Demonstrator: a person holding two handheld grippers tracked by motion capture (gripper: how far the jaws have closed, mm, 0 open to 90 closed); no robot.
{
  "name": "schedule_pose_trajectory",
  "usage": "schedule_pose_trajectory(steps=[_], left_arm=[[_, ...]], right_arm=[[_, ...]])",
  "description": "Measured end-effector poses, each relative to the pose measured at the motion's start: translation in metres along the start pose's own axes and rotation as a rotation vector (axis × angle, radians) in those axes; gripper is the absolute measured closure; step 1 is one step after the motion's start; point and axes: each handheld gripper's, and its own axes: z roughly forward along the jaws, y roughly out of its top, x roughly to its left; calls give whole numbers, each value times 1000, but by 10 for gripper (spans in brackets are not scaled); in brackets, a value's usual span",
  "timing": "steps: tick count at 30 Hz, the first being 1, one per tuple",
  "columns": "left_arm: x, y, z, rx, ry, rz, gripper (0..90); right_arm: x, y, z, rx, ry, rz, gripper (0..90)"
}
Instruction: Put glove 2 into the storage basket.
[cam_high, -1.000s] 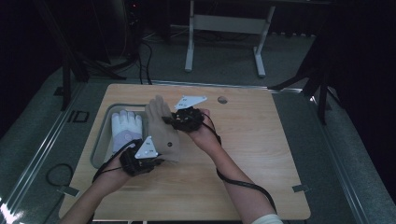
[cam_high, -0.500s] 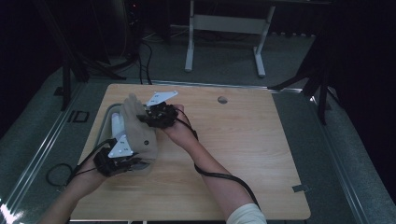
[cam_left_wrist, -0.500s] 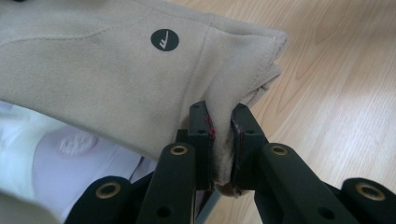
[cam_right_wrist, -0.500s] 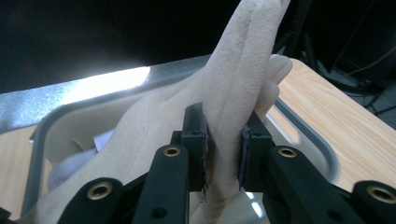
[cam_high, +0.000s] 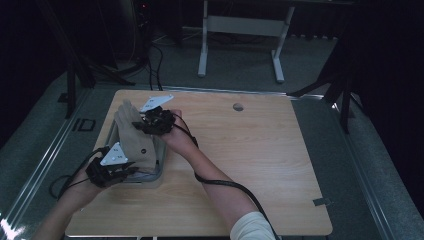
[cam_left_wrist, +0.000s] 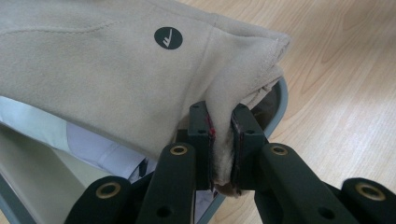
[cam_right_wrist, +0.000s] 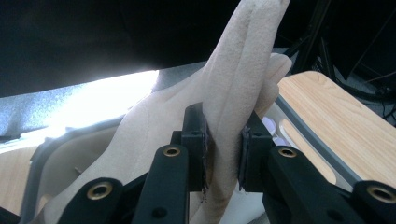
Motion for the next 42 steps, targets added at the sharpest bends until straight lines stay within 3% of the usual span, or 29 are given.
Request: schedule_pose_trajectory(steps=[6,10,15,26,35,37,39,42], left_arm=[[-2,-8,14,33,-21,-13,811],[0,-11,15,21,-28,-35,810],[2,-10,18,32,-22,-34,810],[11,-10,31,47,-46,-67,808],[11,-9,30,40,-64,-88,763],[11,-10,29,24,-68,-98,736],[12,-9,26,6,-71,-109,664],[14,-6,19,-42,-32,-157,470]], right_arm=[[-1,-16,14,38,6,21,761],[-3,-27,26,90,-13,24,760],[-12,-39,37,125,-15,68,758],[-22,-39,49,186,-39,125,727],[-29,-36,38,199,-56,143,395],[-30,-35,33,205,-69,146,356],[-32,-33,26,190,-58,155,251],[-31,-32,14,187,-35,148,150]])
